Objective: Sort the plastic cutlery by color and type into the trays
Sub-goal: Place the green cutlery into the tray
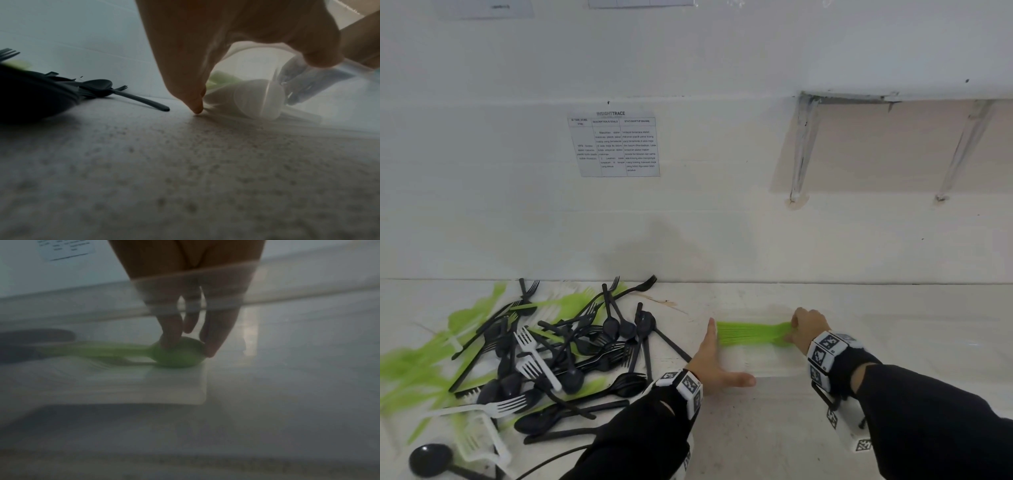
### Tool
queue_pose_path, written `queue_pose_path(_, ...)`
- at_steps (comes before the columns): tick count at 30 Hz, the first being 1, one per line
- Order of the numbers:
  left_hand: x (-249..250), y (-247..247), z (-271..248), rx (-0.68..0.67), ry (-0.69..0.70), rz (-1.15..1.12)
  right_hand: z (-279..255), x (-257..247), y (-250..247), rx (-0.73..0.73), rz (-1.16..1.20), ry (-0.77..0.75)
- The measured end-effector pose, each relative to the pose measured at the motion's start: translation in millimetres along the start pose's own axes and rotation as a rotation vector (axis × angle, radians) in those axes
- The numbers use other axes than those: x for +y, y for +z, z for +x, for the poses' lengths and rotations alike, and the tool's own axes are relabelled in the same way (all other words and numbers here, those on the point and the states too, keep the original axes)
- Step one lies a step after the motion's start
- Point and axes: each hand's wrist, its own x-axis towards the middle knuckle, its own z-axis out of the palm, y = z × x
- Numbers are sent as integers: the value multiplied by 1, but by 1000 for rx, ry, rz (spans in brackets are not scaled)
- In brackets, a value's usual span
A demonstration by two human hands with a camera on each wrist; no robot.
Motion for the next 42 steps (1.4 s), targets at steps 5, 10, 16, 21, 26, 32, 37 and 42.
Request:
queue_pose_path(5, 0, 0, 0, 4, 7, 8, 0, 1, 3, -38, 66, 111)
queue_pose_path(10, -1, 0, 1, -10, 6, -8, 0, 6, -1, -72, 48, 84)
queue_pose_path(16, -1, 1, 1, -5, 3, -5, -4, 0, 1, -58, 12, 83)
queue_pose_path(21, -3, 0, 1, -5, 6, 4, -8, -1, 3, -28, 12, 82)
queue_pose_path(26, -2, 1, 1, -4, -1, 12, -10, 4, 4, -10, 7, 52)
queue_pose_path(32, -2, 0, 1, -5, 2, 22, -11, 9, 5, -42, -15, 5)
queue_pose_path(37, 1, 0, 0, 3, -16, 32, -13, 10, 2, -8, -18, 7)
queue_pose_path(42, 12, -6, -5, 4, -31, 115, -24, -2, -18, 123, -28, -62)
